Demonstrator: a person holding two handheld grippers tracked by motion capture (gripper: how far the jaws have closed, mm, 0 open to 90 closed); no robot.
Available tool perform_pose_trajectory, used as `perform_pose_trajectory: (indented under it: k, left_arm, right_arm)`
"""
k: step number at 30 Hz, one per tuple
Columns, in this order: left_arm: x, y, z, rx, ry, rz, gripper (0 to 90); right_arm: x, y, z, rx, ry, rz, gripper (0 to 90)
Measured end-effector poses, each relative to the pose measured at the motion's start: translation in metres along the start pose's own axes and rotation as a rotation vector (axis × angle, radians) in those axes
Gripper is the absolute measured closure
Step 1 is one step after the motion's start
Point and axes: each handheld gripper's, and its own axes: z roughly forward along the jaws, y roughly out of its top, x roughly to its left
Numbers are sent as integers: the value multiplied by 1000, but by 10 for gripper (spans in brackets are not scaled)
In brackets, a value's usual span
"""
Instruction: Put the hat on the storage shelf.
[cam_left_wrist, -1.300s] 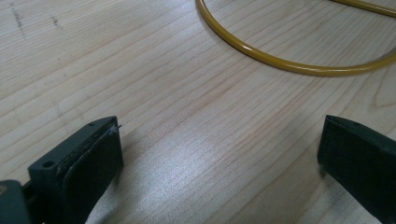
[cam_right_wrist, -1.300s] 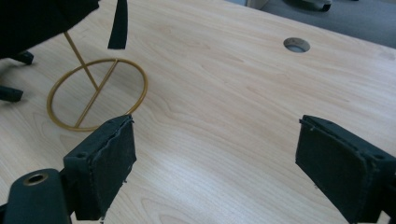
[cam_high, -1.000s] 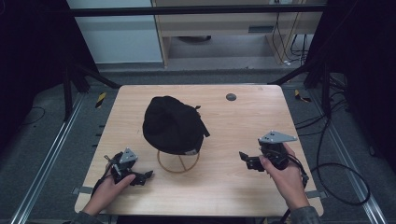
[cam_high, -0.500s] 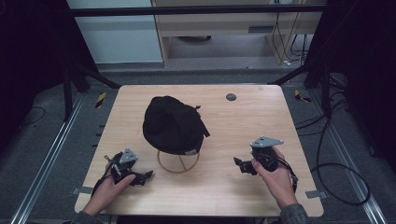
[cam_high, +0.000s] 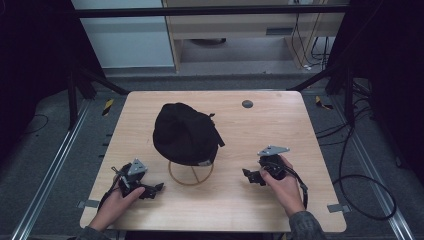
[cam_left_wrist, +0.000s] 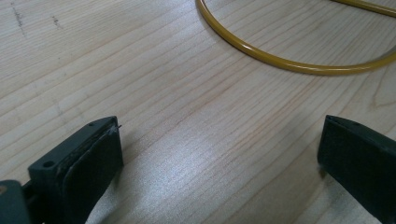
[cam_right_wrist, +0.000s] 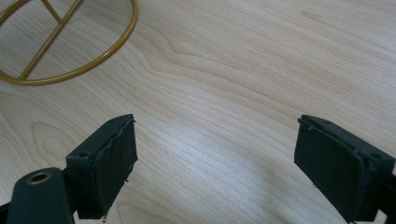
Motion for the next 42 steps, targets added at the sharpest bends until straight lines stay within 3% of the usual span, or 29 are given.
perform_pose_trajectory:
  k: [7,16,24,28,32,35,42]
  left_arm:
    - [0,0,0,0,0,0,0]
    - [0,0,0,0,0,0,0]
    - [0,0,0,0,0,0,0]
    - [0,0,0,0,0,0,0]
    - [0,0,0,0,0,0,0]
    - [0,0,0,0,0,0,0]
    - [0,0,0,0,0,0,0]
  right_arm:
    - [4,-1,13,11,8,16,128]
    - [2,3,28,-14,14,52,119]
    - [0,4,42,-3,1,92,106]
    - [2,3,48,-29,-18,98,97]
    - [8,4,53,-33,-68,75,69]
    - [16,7,58,5,-133,12,47]
    - [18,4,56,8,-132,13,45]
